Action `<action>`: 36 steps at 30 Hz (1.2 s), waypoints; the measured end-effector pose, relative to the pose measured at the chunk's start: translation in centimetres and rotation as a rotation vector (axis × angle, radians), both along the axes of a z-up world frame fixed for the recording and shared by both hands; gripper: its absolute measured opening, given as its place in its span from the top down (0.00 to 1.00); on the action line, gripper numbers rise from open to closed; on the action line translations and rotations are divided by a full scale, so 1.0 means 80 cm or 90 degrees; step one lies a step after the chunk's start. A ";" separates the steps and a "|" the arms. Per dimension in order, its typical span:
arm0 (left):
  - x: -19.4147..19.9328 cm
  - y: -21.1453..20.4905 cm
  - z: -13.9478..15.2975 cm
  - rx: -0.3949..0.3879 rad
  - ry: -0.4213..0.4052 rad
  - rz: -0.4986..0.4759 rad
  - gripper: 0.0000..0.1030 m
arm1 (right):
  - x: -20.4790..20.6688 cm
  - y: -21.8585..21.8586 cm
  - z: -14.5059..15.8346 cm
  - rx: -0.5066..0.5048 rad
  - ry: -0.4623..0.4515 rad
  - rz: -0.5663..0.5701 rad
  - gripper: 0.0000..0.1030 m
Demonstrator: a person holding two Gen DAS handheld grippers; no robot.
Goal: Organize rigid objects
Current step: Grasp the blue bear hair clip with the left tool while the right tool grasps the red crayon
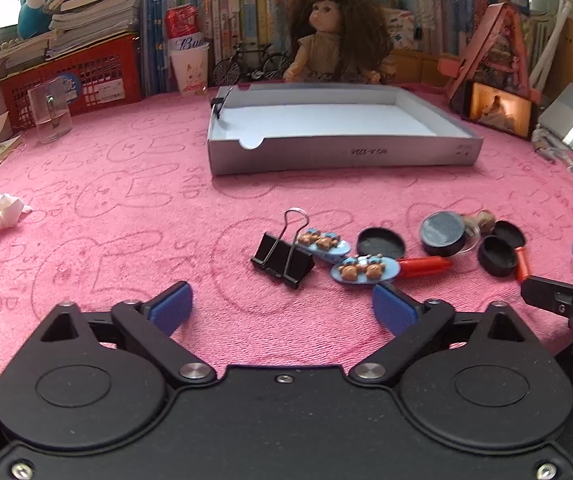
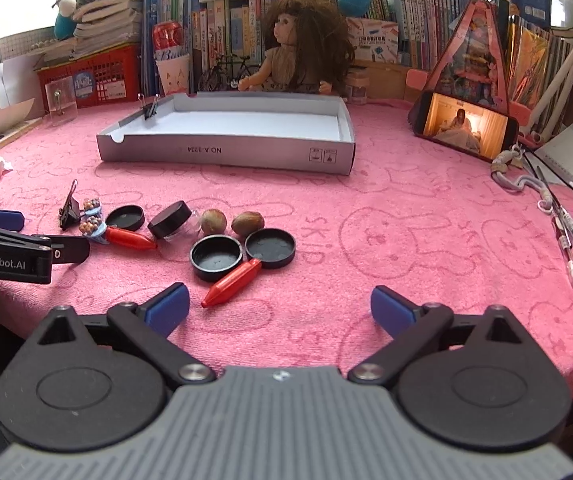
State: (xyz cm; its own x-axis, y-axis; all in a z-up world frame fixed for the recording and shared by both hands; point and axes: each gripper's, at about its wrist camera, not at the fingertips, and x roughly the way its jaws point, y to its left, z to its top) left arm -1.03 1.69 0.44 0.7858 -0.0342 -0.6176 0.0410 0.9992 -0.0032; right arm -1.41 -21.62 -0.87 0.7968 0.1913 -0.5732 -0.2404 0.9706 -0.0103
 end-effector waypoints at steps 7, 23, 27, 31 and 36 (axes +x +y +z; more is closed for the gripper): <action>-0.013 -0.012 0.019 -0.046 -0.033 -0.067 0.43 | -0.007 0.001 0.009 -0.012 -0.027 0.066 0.22; 0.005 -0.022 0.011 -0.046 -0.021 -0.081 0.68 | -0.004 0.008 0.003 0.001 -0.008 0.085 0.36; 0.004 -0.022 0.011 -0.034 -0.027 -0.072 0.67 | 0.001 0.000 0.002 -0.010 -0.004 0.054 0.36; 0.005 -0.018 0.011 -0.038 -0.024 -0.071 0.66 | 0.006 -0.011 0.002 0.001 0.003 0.029 0.40; 0.003 -0.020 0.009 -0.031 -0.030 -0.071 0.66 | 0.004 -0.007 0.001 0.017 0.002 0.048 0.50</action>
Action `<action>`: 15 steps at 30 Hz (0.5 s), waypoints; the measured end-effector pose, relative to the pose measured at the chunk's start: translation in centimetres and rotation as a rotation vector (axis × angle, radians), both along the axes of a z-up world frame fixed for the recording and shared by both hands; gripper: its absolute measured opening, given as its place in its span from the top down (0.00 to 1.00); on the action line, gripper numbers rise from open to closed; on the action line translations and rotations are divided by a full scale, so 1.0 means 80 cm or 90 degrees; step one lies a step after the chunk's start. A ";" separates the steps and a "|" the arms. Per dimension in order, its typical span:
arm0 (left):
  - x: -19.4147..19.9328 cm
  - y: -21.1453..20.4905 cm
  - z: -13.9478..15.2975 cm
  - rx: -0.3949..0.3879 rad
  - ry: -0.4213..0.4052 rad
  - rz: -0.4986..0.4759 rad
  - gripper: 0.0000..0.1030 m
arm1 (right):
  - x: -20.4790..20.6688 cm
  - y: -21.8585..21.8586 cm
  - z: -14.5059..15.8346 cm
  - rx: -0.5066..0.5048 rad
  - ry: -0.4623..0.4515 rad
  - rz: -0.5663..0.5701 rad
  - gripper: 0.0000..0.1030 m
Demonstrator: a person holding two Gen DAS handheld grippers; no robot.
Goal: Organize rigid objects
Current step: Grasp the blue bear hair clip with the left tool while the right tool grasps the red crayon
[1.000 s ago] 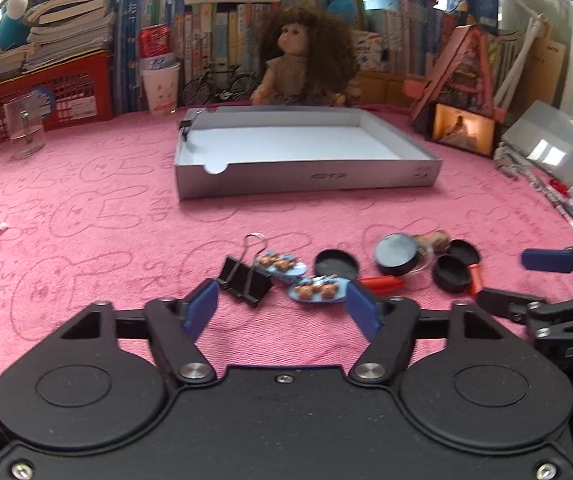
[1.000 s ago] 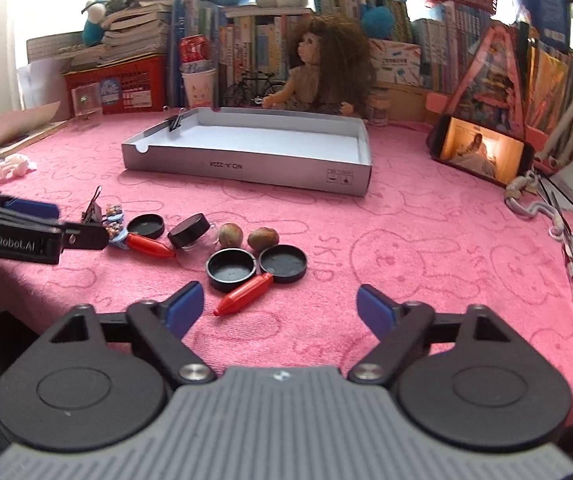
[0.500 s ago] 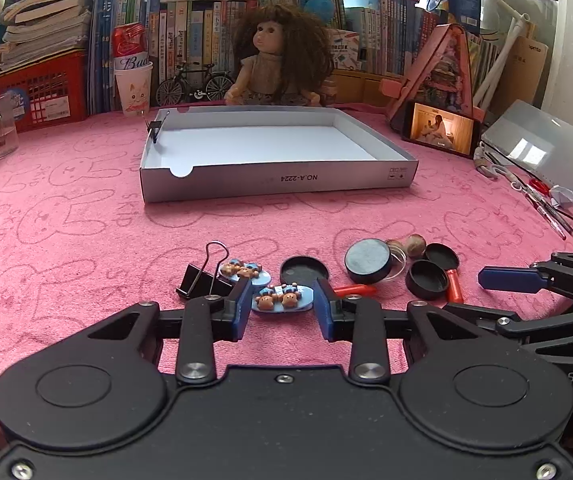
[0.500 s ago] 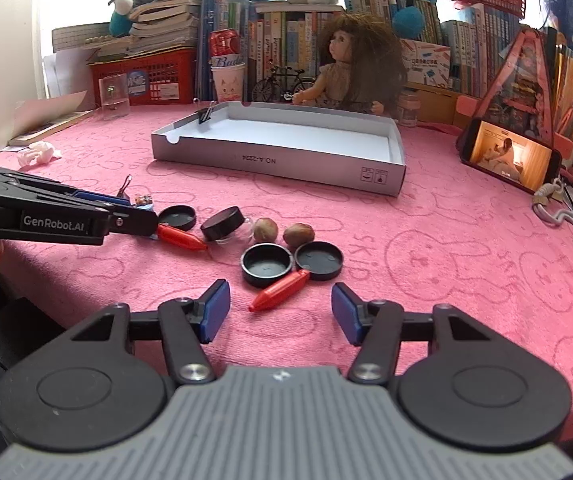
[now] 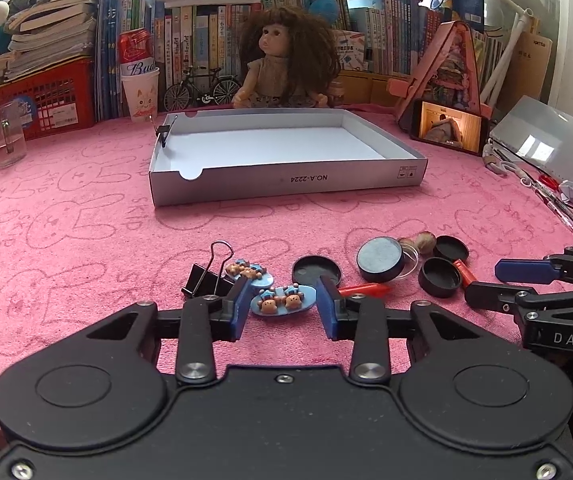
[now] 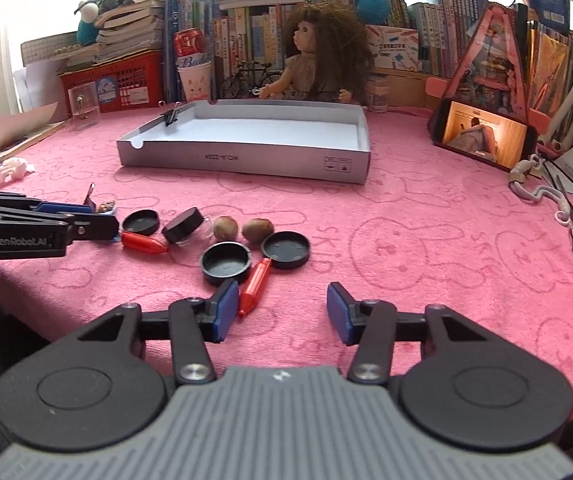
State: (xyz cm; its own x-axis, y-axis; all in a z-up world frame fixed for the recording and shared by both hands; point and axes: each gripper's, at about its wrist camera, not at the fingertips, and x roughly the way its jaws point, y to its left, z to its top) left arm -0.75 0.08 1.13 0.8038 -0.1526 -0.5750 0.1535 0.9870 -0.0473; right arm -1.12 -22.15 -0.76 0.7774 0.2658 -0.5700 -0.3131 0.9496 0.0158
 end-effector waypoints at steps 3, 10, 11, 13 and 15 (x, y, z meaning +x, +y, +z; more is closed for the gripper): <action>0.000 0.001 0.001 0.003 -0.001 0.005 0.64 | 0.001 0.005 0.000 0.004 -0.002 -0.002 0.52; 0.003 0.007 -0.002 -0.019 0.020 0.016 0.57 | 0.009 0.001 0.001 0.007 0.002 -0.032 0.56; 0.005 0.006 -0.005 -0.020 0.029 0.017 0.55 | 0.009 0.001 0.001 0.011 0.003 -0.034 0.56; 0.004 0.002 -0.007 -0.006 0.022 0.021 0.55 | 0.011 0.001 0.001 0.020 0.006 -0.034 0.57; 0.003 0.001 -0.008 -0.005 0.021 0.023 0.56 | 0.013 0.002 0.001 0.028 0.007 -0.037 0.58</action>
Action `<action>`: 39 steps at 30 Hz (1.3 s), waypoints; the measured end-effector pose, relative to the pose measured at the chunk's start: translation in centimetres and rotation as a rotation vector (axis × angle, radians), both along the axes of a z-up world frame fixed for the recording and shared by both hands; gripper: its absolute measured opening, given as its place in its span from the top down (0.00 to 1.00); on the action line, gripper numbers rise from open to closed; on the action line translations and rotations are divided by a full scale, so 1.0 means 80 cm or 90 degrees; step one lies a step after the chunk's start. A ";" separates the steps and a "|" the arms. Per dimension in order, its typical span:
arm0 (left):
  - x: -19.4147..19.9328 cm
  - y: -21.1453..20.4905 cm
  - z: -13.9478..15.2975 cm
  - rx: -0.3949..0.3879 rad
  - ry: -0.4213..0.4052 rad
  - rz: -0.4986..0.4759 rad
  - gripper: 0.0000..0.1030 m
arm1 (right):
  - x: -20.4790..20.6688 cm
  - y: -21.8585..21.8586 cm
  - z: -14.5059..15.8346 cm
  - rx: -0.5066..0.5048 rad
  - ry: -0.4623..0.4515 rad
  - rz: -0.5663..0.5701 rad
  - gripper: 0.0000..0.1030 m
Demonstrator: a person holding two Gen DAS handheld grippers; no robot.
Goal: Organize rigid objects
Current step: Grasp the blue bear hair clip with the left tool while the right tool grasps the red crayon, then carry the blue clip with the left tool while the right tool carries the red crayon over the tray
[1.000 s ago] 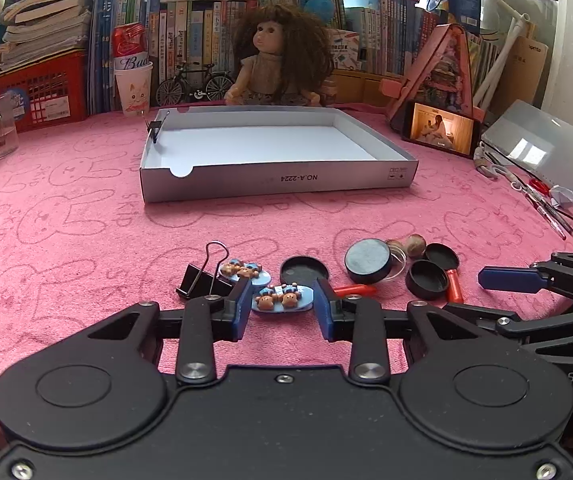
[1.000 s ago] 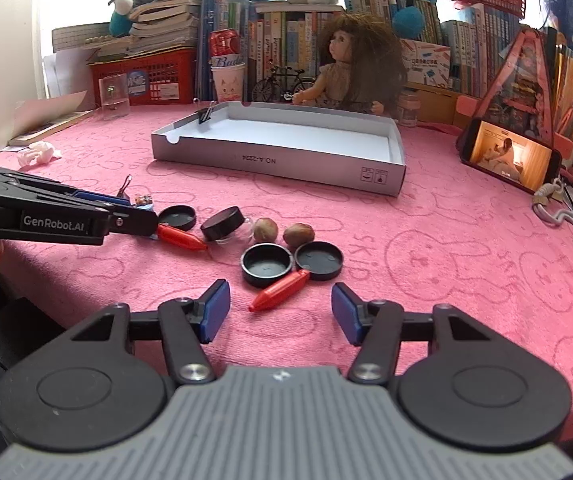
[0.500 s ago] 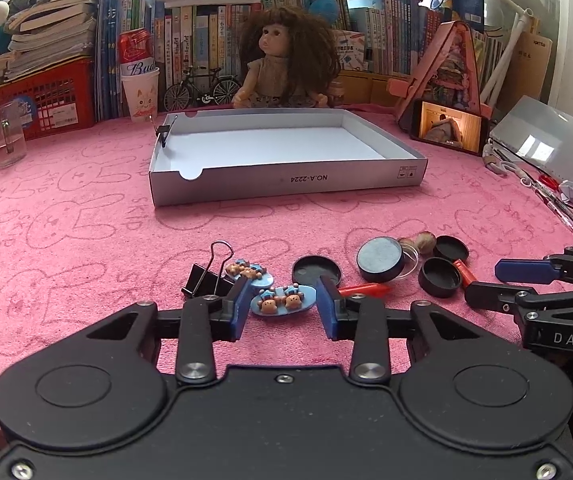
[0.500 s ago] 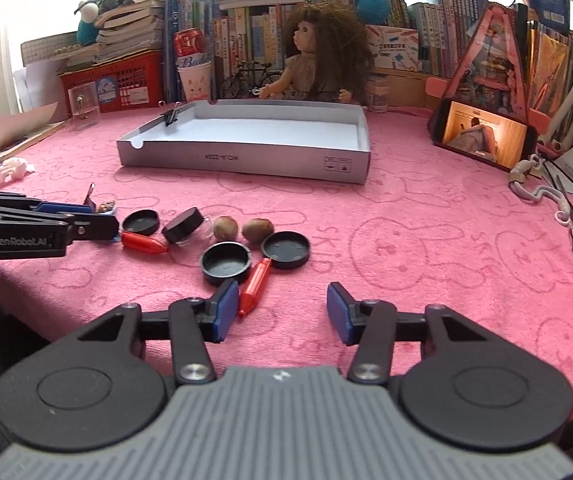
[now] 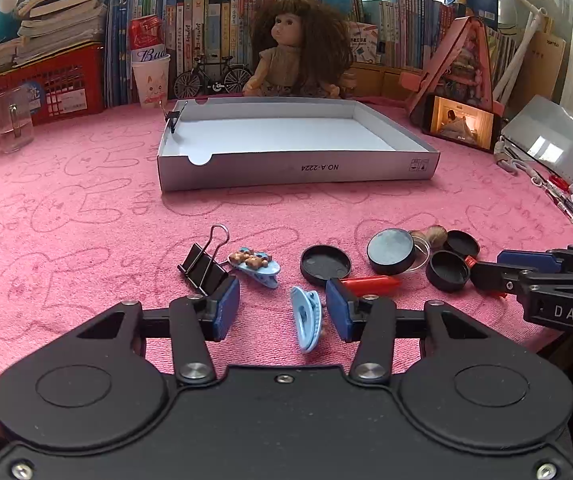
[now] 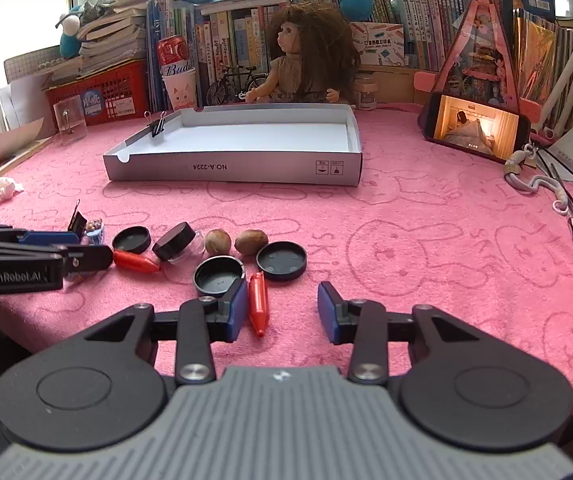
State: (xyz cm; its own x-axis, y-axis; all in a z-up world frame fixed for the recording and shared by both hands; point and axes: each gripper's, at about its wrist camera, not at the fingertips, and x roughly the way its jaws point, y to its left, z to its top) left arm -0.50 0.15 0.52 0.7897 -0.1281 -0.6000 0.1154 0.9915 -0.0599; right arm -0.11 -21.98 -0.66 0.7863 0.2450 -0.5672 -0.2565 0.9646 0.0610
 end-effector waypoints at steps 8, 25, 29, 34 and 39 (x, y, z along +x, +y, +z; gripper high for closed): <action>-0.003 0.004 0.007 -0.016 -0.010 0.005 0.84 | 0.001 0.000 0.000 0.023 0.003 0.002 0.87; -0.008 -0.001 0.033 -0.027 -0.052 -0.011 0.91 | 0.003 -0.005 0.016 0.030 -0.033 -0.014 0.87; -0.009 -0.003 0.032 -0.024 -0.051 -0.013 0.91 | 0.003 -0.006 0.017 0.031 -0.033 -0.014 0.87; -0.010 -0.004 0.033 -0.023 -0.054 -0.014 0.91 | 0.002 -0.006 0.017 0.031 -0.034 -0.017 0.87; -0.011 -0.004 0.033 -0.015 -0.053 -0.017 0.90 | 0.001 -0.007 0.017 0.029 -0.036 -0.019 0.87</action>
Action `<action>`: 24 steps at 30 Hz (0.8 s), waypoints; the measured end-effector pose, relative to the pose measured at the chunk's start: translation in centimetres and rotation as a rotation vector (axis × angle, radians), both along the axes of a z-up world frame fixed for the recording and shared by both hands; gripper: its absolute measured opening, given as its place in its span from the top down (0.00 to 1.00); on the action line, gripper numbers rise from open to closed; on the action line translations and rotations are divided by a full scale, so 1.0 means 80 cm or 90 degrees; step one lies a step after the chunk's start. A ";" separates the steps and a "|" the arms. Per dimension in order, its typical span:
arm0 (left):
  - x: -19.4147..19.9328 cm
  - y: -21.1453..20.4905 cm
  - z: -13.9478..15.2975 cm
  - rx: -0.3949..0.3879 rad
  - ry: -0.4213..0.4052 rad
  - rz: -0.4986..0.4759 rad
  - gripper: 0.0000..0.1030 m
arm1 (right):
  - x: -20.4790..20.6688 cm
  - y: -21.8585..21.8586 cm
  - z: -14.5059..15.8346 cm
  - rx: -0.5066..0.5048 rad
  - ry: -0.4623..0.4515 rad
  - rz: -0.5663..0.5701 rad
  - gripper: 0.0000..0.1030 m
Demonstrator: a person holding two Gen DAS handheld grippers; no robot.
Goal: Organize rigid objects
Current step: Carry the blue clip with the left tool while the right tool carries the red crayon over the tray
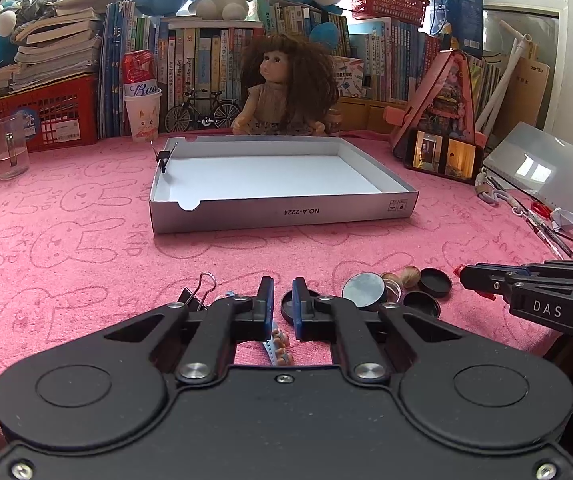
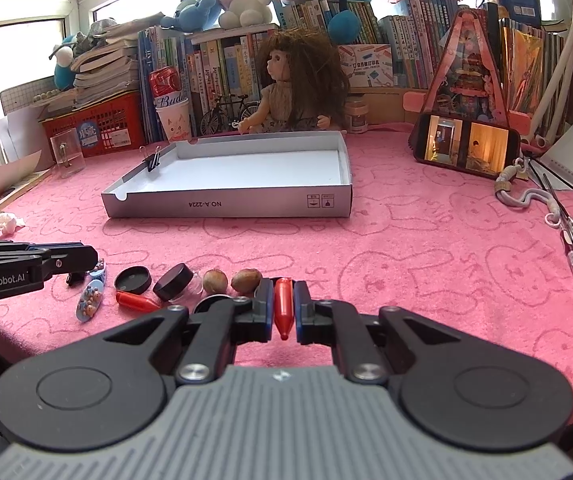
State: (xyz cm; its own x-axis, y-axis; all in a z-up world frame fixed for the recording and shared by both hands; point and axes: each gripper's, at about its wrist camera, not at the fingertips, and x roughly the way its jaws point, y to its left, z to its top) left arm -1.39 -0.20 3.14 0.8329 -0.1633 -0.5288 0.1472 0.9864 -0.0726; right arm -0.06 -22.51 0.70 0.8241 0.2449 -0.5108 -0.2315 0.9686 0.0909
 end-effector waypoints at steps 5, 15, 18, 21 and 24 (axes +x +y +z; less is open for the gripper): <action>-0.007 -0.003 -0.007 0.037 -0.004 0.011 0.72 | -0.001 -0.001 -0.003 0.003 0.009 -0.002 0.86; 0.003 -0.003 -0.030 0.029 0.057 -0.011 0.64 | 0.000 -0.001 -0.007 0.008 0.022 0.000 0.85; 0.002 -0.003 -0.032 0.044 0.052 0.000 0.82 | 0.000 -0.001 -0.008 0.008 0.025 0.001 0.83; 0.002 0.002 -0.029 0.016 0.052 0.002 0.84 | 0.000 0.000 -0.010 0.007 0.029 0.004 0.80; 0.000 0.002 -0.023 0.019 0.040 0.001 0.84 | 0.003 0.002 -0.014 -0.007 0.042 0.009 0.78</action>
